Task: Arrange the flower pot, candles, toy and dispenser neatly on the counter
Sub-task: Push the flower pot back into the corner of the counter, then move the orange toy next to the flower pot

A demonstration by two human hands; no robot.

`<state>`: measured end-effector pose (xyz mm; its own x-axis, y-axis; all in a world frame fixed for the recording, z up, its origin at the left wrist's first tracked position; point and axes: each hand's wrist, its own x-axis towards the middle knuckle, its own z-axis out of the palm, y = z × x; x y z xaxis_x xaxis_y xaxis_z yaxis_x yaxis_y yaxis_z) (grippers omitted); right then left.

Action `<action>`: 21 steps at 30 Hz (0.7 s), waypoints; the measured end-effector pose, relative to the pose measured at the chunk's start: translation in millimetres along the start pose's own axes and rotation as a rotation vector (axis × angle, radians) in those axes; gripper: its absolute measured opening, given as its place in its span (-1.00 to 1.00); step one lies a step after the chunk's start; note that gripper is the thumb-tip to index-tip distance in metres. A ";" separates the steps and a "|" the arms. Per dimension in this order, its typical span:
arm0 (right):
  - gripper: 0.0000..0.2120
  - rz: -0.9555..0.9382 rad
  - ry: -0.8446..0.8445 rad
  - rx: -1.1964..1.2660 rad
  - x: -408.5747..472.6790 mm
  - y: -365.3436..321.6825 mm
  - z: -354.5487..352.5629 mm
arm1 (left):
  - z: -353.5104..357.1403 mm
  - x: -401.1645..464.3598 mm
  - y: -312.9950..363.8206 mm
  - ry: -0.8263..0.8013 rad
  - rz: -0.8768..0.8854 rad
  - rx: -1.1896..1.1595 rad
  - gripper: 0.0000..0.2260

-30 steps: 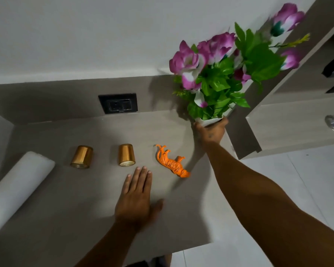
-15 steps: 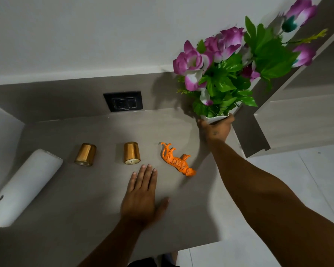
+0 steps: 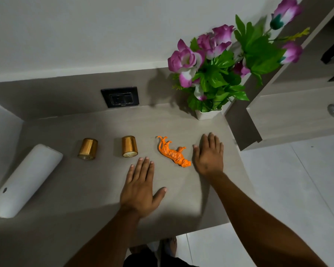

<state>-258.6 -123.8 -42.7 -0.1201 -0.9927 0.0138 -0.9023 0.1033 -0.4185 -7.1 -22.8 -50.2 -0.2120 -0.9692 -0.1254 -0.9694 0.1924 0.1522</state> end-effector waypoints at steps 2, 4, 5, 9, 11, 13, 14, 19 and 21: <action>-0.38 -0.002 -0.055 -0.112 -20.9 4.4 3.7 | -0.6 0.1 0.2 0.005 0.000 -0.001 -0.17; -0.37 -0.015 -0.097 -0.184 -34.5 9.6 3.9 | -2.1 -0.5 0.8 0.007 0.005 -0.003 -0.17; -0.37 -0.019 -0.114 -0.208 -37.8 11.2 3.2 | -2.7 -1.1 0.9 0.006 0.007 -0.003 -0.17; -0.34 0.048 -0.095 0.001 -35.2 -1.1 -7.0 | -6.1 -0.6 1.2 -0.016 0.003 0.011 -0.16; -0.31 0.008 -0.035 0.163 -32.0 -12.3 -14.1 | -6.3 -0.4 1.5 -0.018 -0.002 0.006 -0.16; -0.35 -0.171 0.009 0.152 -32.1 -25.7 -15.0 | -6.6 -0.7 1.7 -0.033 -0.005 0.013 -0.15; -0.38 -0.263 0.014 0.113 -31.8 -33.0 -13.2 | -6.8 -1.0 1.8 -0.038 -0.006 0.016 -0.15; -0.57 -0.348 -0.116 -0.179 -12.7 -71.0 -6.1 | -7.3 -0.8 2.0 -0.033 -0.008 0.013 -0.16; -0.69 -0.272 -0.144 -0.210 1.9 -80.9 -5.9 | -6.4 -0.9 2.0 -0.029 -0.010 0.008 -0.16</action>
<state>-188.3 -133.6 -3.5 0.1816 -0.9827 -0.0349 -0.9603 -0.1696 -0.2212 -8.0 -22.6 -43.5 -0.2061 -0.9661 -0.1553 -0.9723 0.1843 0.1434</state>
